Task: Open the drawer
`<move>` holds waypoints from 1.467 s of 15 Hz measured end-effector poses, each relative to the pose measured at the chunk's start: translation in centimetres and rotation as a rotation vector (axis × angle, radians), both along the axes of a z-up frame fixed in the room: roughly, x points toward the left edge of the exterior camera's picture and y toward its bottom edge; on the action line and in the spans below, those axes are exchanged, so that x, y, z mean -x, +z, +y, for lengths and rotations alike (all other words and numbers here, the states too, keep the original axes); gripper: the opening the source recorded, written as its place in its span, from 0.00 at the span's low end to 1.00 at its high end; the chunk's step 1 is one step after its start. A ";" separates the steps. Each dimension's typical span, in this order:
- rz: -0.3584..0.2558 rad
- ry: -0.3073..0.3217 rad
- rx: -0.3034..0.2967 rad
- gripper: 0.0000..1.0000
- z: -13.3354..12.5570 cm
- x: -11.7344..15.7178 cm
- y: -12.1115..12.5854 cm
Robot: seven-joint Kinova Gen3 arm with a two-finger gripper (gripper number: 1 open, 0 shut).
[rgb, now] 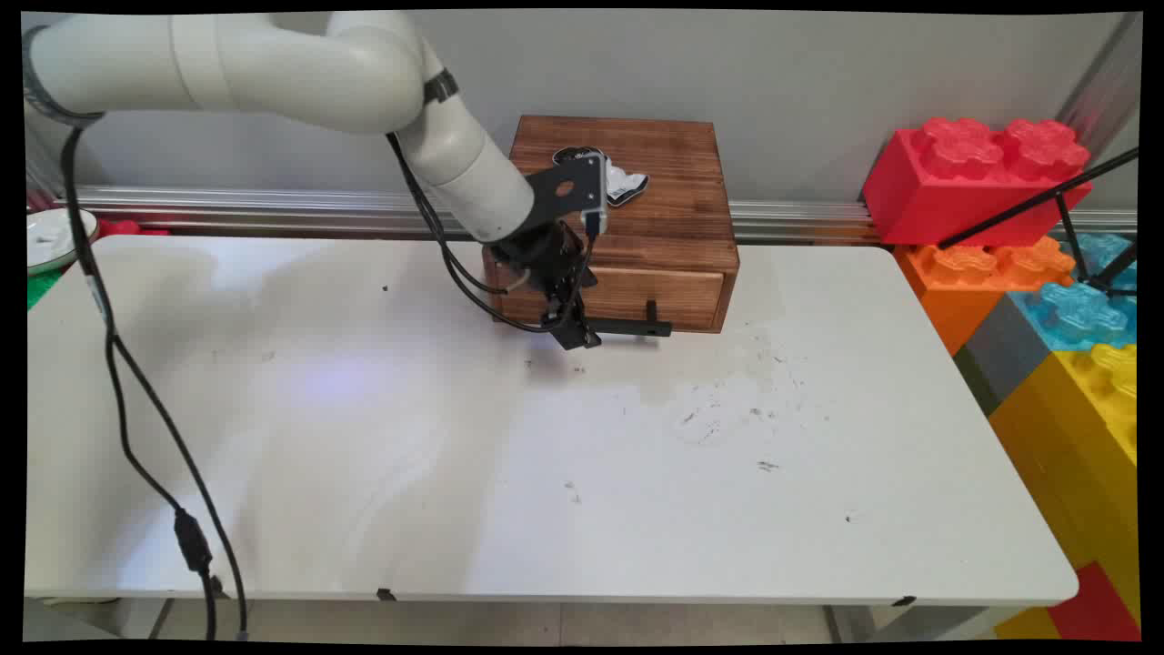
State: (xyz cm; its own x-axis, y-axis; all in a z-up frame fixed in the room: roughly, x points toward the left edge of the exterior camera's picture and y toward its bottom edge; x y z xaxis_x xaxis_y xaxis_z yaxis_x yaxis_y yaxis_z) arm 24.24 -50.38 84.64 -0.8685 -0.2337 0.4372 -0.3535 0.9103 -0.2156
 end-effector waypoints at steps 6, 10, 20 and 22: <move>-0.019 -0.029 -0.026 1.00 -1.2 1.0 -2.2; -0.030 -0.040 -0.026 1.00 -1.9 1.6 -3.3; -0.062 -0.071 -0.019 1.00 -3.1 2.5 -5.5; -0.067 -0.075 -0.020 1.00 -3.1 2.5 -5.8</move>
State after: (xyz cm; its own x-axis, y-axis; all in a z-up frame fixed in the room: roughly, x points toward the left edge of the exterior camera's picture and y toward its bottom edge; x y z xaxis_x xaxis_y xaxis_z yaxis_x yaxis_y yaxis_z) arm 21.78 -53.51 78.81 -0.9112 -0.1747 0.3732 -0.2691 0.9381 -0.2178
